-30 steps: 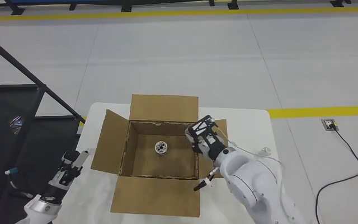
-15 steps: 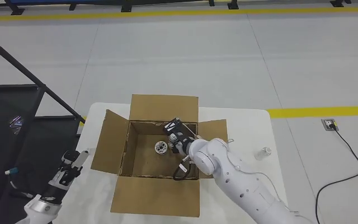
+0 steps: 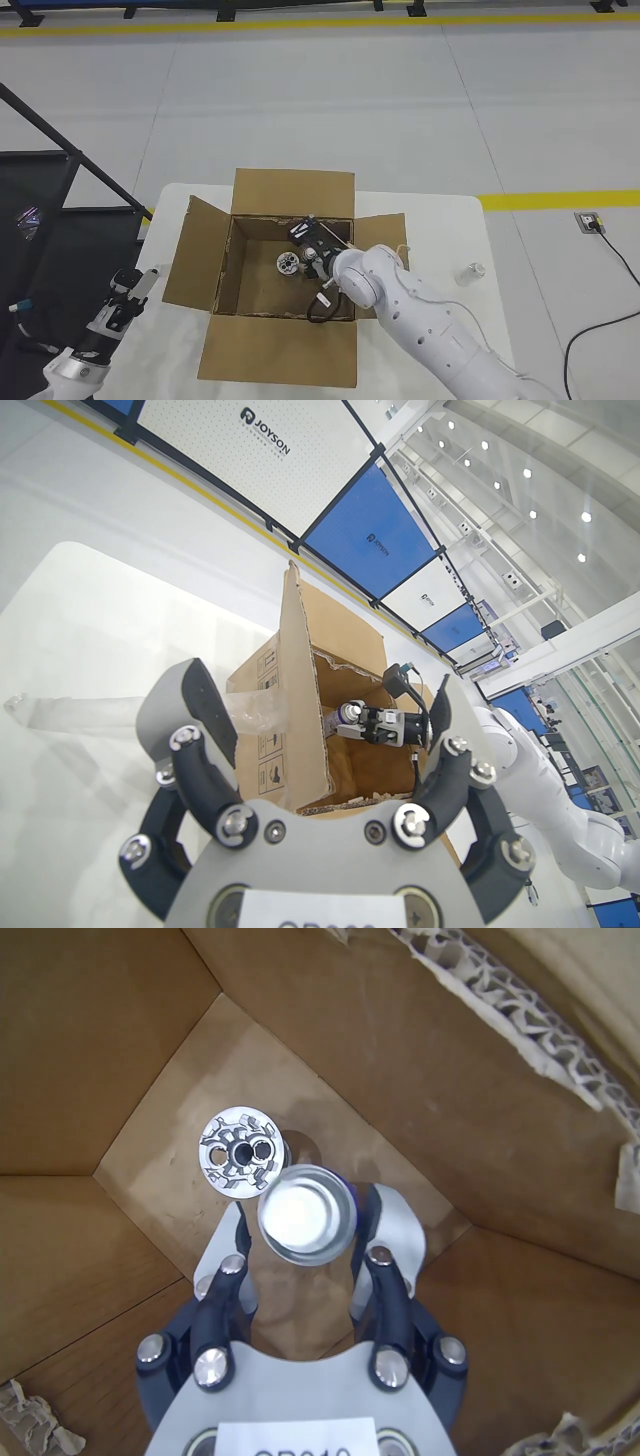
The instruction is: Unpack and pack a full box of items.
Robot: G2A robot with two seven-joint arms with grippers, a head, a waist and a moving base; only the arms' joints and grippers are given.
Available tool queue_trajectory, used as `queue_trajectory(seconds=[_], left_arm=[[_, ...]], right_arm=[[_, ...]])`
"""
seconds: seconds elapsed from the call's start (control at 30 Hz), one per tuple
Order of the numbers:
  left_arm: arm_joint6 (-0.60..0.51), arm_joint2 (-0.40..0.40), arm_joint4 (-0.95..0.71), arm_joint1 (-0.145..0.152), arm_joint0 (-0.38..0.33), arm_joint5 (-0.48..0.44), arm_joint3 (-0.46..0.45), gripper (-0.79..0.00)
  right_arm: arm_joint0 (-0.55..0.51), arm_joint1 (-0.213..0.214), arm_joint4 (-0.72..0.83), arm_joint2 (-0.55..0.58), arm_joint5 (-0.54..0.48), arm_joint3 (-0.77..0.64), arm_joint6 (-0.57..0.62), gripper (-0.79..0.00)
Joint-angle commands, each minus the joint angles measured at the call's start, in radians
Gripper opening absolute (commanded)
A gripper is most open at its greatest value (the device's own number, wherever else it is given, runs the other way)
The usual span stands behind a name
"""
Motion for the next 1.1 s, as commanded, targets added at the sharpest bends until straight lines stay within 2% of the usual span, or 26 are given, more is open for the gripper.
queue_trajectory(seconds=[0.0, 0.17, 0.2, 0.27, 0.37, 0.43, 0.53, 0.63, 0.7, 0.83, 0.93, 1.07], left_arm=[[0.0, 0.0, 0.0, 0.0, 0.0, 0.0, 0.0, 0.0], [0.0, 0.0, 0.0, 0.0, 0.0, 0.0, 0.0, 0.0], [0.0, 0.0, 0.0, 0.0, 0.0, 0.0, 0.0, 0.0], [0.0, 0.0, 0.0, 0.0, 0.0, 0.0, 0.0, 0.0], [0.0, 0.0, 0.0, 0.0, 0.0, 0.0, 0.0, 0.0], [0.0, 0.0, 0.0, 0.0, 0.0, 0.0, 0.0, 0.0], [0.0, 0.0, 0.0, 0.0, 0.0, 0.0, 0.0, 0.0], [0.0, 0.0, 0.0, 0.0, 0.0, 0.0, 0.0, 0.0], [0.0, 0.0, 0.0, 0.0, 0.0, 0.0, 0.0, 0.0], [0.0, 0.0, 0.0, 0.0, 0.0, 0.0, 0.0, 0.0], [0.0, 0.0, 0.0, 0.0, 0.0, 0.0, 0.0, 0.0], [0.0, 0.0, 0.0, 0.0, 0.0, 0.0, 0.0, 0.0]], right_arm=[[-0.003, -0.001, -0.007, 0.004, 0.003, -0.006, -0.002, -0.268], [-0.046, 0.016, -0.055, 0.047, 0.029, -0.103, -0.013, -0.182], [-0.067, 0.024, -0.067, 0.068, 0.033, -0.147, -0.018, -0.145], [-0.129, 0.048, -0.102, 0.126, 0.032, -0.266, -0.021, -0.148], [-0.257, 0.09, -0.19, 0.227, 0.035, -0.486, 0.017, -0.102], [-0.358, 0.115, -0.264, 0.296, 0.052, -0.644, 0.046, 0.0], [-0.51, 0.143, -0.381, 0.403, 0.102, -0.839, 0.066, 0.0], [-0.653, 0.158, -0.488, 0.514, 0.225, -0.979, 0.061, 0.0], [-0.734, 0.164, -0.555, 0.591, 0.324, -1.023, 0.062, 0.0], [-0.827, 0.168, -0.578, 0.717, 0.423, -1.018, 0.071, 0.0], [-0.828, 0.168, -0.539, 0.79, 0.457, -0.94, 0.094, 0.0], [-0.791, 0.166, -0.446, 0.83, 0.432, -0.8, 0.054, 0.0]])
